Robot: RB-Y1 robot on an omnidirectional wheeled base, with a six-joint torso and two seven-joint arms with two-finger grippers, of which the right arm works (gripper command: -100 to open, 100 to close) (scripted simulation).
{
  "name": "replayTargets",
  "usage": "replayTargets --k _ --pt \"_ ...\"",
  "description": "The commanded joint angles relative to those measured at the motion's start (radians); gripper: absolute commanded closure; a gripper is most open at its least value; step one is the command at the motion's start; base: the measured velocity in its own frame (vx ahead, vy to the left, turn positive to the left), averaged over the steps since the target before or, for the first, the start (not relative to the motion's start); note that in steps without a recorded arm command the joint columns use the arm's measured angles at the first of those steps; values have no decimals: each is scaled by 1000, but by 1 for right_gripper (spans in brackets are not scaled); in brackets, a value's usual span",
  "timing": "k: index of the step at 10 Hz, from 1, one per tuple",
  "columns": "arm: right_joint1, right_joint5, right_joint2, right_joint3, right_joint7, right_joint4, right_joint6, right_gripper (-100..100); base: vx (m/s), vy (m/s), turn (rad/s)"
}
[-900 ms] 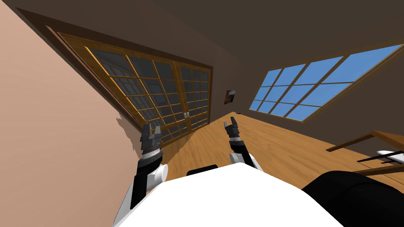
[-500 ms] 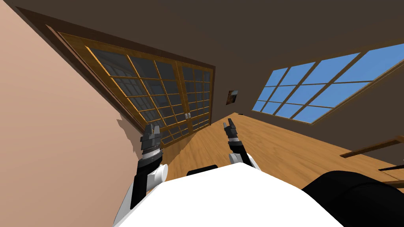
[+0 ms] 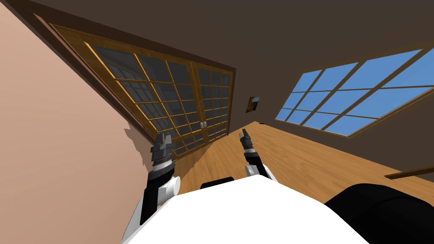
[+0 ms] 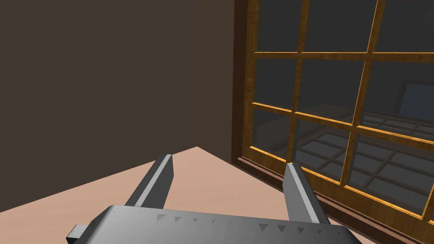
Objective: Pull the door open
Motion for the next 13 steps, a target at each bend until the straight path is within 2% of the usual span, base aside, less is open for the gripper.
replayTargets --k 1,13 --pt "-9 -2 -5 1 38 35 -13 -100 95 35 63" --pt "-79 -22 -44 14 345 282 -83 -100 101 43 62"
